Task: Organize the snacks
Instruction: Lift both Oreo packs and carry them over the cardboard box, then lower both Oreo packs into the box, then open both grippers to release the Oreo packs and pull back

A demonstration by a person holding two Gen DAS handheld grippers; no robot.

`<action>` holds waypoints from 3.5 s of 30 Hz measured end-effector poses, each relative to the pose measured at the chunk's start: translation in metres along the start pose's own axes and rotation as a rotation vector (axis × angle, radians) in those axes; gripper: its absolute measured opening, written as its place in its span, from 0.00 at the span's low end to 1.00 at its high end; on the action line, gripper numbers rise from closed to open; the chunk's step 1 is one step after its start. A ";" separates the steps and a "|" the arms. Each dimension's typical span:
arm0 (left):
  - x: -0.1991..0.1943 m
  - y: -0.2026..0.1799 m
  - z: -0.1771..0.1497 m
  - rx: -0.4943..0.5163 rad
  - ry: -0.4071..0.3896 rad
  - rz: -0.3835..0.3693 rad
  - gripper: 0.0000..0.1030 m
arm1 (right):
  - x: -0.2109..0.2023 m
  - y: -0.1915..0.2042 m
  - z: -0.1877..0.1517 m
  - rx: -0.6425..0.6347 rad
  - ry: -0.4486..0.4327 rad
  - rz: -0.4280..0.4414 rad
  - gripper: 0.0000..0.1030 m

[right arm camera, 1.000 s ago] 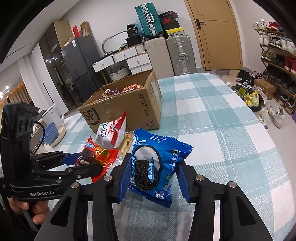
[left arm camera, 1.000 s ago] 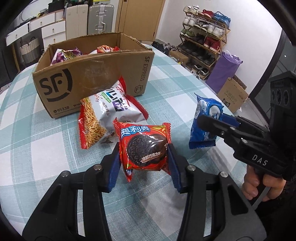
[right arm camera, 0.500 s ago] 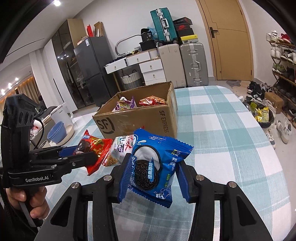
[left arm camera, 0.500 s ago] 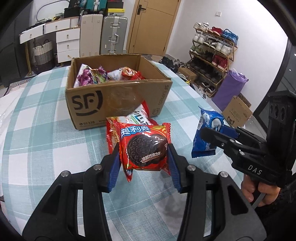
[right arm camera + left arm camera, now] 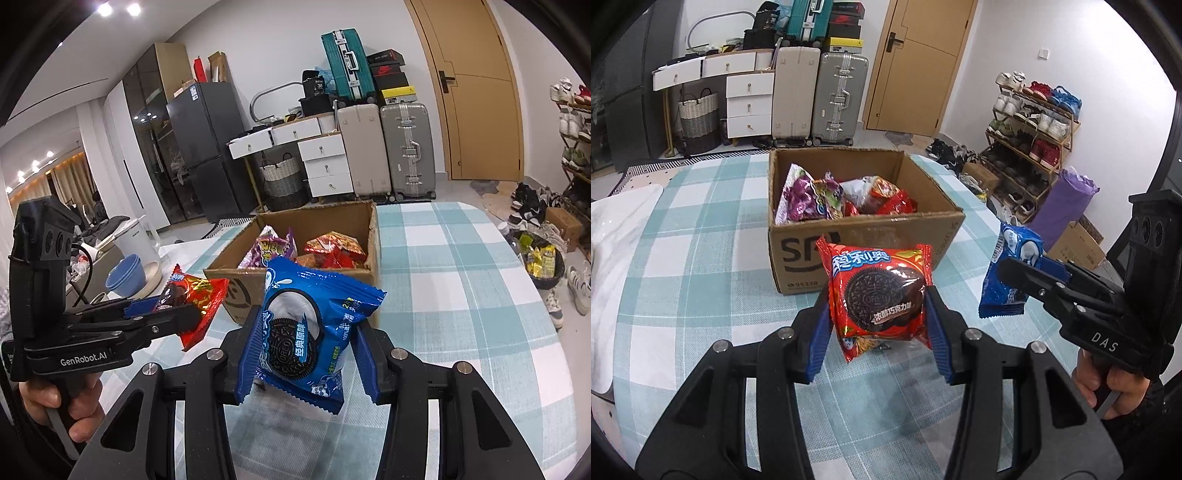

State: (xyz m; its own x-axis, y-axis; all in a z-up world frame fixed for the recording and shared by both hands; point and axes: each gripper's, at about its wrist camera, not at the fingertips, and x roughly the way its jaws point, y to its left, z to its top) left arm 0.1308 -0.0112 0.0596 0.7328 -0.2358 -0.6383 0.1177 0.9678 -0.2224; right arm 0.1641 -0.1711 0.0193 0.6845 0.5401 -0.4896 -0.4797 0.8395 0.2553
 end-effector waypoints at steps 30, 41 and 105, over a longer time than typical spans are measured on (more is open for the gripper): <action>0.007 0.027 0.070 -0.019 -0.117 0.079 0.42 | 0.042 0.004 0.065 -0.057 -0.060 0.008 0.45; 0.034 0.034 0.086 -0.032 -0.109 0.095 0.42 | 0.067 -0.002 0.083 -0.077 -0.045 0.001 0.45; 0.166 0.058 0.100 0.022 0.036 0.068 0.48 | 0.111 -0.029 0.072 -0.066 0.055 -0.013 0.77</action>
State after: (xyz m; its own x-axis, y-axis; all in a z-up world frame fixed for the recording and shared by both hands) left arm 0.3270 0.0146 0.0144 0.7150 -0.1723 -0.6776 0.0834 0.9833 -0.1619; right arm 0.2932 -0.1311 0.0173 0.6609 0.5233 -0.5380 -0.5073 0.8397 0.1936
